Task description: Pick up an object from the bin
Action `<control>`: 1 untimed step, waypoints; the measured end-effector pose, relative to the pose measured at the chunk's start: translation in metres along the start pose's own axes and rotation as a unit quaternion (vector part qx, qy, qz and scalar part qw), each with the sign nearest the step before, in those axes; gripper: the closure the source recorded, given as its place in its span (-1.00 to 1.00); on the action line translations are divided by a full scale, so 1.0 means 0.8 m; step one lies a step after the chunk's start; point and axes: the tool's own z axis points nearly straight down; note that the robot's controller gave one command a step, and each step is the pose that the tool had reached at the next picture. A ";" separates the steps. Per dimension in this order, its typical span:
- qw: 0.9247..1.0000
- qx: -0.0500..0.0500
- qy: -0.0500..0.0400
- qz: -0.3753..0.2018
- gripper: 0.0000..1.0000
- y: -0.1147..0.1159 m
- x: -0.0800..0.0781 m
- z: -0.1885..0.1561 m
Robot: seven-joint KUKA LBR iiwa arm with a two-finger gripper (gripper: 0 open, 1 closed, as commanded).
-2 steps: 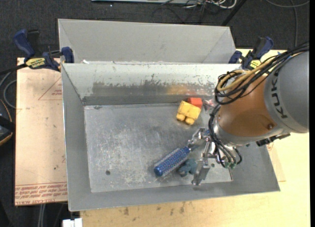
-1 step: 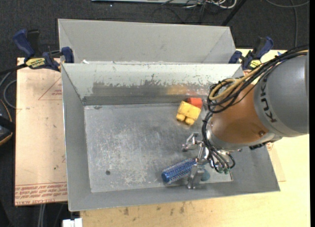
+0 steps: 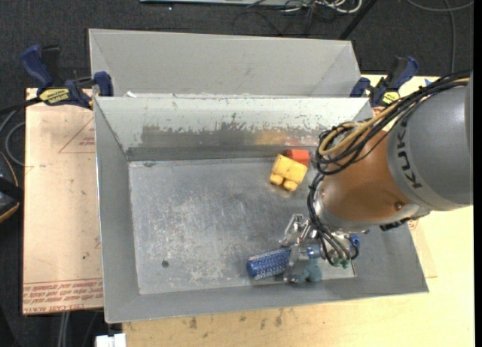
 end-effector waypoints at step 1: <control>1.000 0.001 -0.003 -0.011 1.00 0.014 -0.002 -0.170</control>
Offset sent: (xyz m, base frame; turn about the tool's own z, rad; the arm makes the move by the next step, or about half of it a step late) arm 0.0003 0.0101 0.1323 -0.0204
